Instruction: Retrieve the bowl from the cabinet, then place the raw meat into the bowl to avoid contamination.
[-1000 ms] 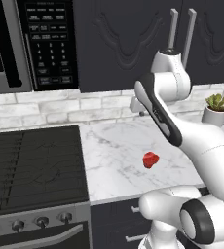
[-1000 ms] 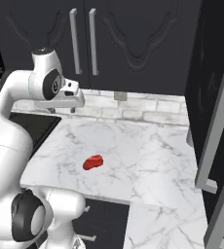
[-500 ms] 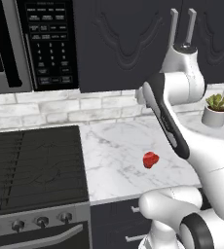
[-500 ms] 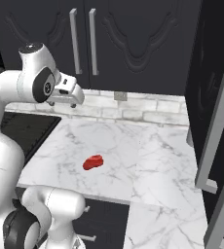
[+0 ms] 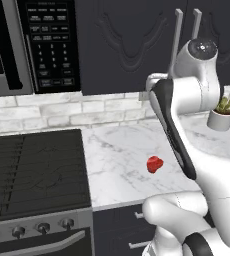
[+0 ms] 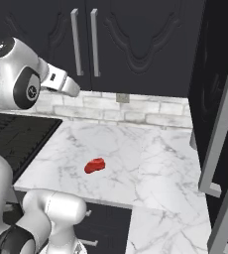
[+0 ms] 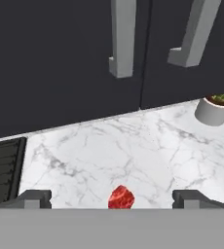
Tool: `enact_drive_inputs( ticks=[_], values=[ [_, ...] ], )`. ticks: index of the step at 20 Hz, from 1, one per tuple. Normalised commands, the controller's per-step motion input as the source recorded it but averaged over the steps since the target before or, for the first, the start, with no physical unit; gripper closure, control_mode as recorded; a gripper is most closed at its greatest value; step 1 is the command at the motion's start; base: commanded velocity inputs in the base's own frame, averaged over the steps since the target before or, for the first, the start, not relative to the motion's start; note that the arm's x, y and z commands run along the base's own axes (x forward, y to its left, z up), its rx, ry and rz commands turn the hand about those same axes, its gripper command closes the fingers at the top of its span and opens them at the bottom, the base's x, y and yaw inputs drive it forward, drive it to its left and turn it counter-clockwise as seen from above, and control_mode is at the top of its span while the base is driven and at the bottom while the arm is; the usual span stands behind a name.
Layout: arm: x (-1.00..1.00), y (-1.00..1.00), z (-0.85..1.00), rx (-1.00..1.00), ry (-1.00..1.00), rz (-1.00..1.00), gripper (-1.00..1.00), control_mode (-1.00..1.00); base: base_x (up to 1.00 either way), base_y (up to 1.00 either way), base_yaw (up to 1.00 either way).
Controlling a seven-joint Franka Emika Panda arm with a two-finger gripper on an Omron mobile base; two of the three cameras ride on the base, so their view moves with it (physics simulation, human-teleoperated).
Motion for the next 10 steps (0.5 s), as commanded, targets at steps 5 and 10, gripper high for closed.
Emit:
enact_drive_inputs(
  ticks=[5,10],
  values=[
    [-0.21,-0.23,0.65,0.03,-0.27,-0.08,-1.00,-1.00,0.00,0.00,0.00],
    [-0.01,-0.08,0.43,-0.01,-0.20,0.05,-1.00,-1.00,0.00,0.00,0.00]
  ],
)
